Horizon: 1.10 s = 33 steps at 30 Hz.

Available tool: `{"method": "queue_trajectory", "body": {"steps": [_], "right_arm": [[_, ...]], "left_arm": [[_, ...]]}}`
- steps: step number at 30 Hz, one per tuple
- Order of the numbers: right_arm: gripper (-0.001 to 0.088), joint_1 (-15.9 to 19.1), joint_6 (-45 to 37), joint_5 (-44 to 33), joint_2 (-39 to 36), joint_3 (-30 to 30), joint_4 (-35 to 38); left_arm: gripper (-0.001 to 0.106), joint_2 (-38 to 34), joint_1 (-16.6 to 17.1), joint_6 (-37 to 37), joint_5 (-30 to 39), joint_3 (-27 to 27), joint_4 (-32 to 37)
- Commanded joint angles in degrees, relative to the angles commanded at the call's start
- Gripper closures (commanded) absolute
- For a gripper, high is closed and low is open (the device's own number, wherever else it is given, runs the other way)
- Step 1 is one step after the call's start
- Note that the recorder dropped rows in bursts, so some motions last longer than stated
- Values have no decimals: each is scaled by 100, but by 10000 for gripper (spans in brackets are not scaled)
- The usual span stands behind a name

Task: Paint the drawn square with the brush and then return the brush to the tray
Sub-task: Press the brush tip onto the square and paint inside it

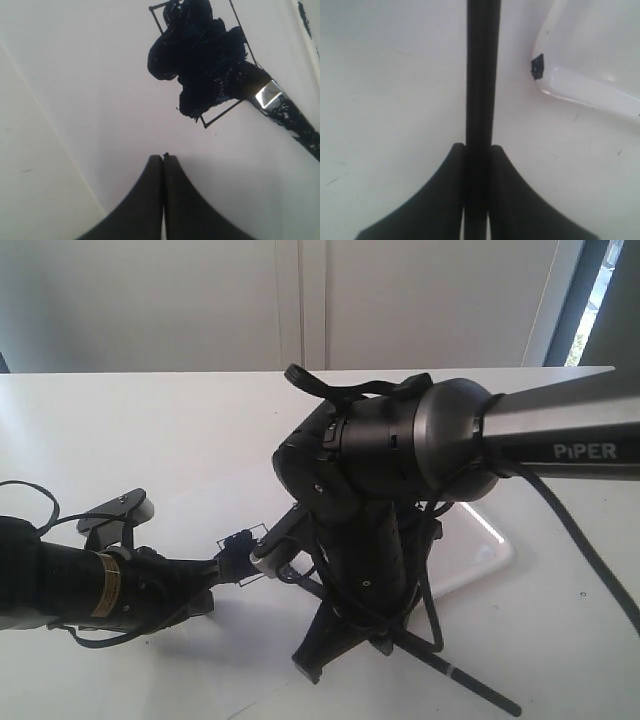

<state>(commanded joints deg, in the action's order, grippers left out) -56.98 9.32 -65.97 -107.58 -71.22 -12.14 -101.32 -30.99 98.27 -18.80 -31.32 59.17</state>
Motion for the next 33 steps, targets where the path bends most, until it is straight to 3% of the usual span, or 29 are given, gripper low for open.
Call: {"method": "queue_trajectory", "body": {"steps": [8, 11, 19, 33], "right_arm": [[868, 0, -828, 76, 0, 0, 1214], [868, 0, -815, 152, 0, 0, 1214], [868, 0, -11, -179, 0, 0, -196], [868, 0, -11, 222, 0, 0, -108]], "left_arm": [[1053, 0, 0, 0, 0, 0, 0], [1053, 0, 0, 0, 0, 0, 0], [1053, 0, 0, -10, -10, 0, 0], [1053, 0, 0, 49, -50, 0, 0]]}}
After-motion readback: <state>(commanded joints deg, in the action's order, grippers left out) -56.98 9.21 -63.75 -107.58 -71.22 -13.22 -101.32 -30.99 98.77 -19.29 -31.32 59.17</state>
